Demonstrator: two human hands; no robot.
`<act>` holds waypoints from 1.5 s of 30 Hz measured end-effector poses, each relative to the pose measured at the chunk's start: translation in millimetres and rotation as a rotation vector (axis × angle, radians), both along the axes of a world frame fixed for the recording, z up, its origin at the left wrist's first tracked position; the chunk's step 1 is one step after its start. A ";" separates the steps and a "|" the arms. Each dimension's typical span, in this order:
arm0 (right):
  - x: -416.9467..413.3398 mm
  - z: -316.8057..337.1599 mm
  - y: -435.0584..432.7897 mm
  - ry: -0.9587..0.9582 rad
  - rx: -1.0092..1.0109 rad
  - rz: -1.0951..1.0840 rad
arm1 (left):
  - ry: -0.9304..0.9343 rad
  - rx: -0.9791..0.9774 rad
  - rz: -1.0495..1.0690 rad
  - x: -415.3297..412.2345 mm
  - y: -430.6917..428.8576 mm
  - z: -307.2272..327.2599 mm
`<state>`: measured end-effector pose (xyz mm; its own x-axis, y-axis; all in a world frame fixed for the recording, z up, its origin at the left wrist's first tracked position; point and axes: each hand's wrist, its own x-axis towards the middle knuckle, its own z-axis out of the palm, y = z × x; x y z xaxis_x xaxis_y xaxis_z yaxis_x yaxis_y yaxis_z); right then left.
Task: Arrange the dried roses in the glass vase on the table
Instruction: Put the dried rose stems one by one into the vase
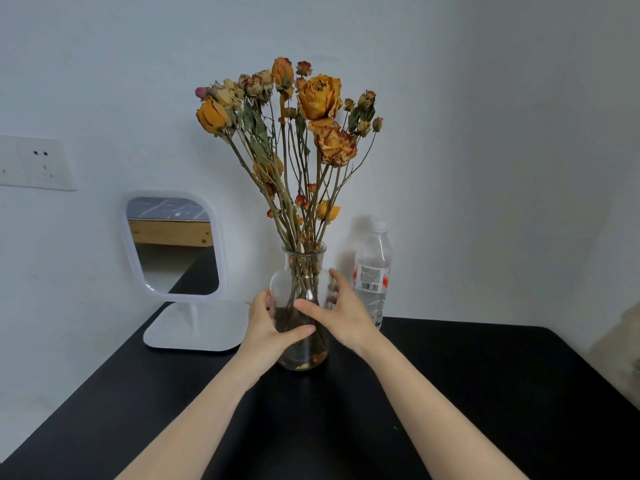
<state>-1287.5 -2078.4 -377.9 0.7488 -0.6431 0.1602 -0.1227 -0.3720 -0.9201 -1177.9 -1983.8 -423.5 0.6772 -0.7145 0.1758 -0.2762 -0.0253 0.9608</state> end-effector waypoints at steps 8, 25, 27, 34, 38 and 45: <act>15.6 -3.8 -15.9 0.001 -0.016 -0.012 | -0.014 -0.004 0.001 14.2 -15.9 -2.6; 29.4 3.2 -34.6 0.027 -0.044 -0.017 | -0.038 0.008 -0.001 29.8 -42.3 -2.5; 30.2 3.7 -36.4 0.010 -0.051 -0.019 | -0.046 0.012 0.005 31.8 -45.5 -2.4; 32.4 2.5 -40.2 0.003 -0.056 -0.013 | -0.061 0.016 0.012 34.7 -47.9 -7.3; 33.0 2.5 -38.4 0.002 -0.051 -0.020 | -0.065 0.018 0.015 35.0 -49.3 -8.5; 29.9 1.4 -31.5 0.016 -0.004 -0.011 | -0.034 0.045 -0.021 30.1 -44.8 -3.9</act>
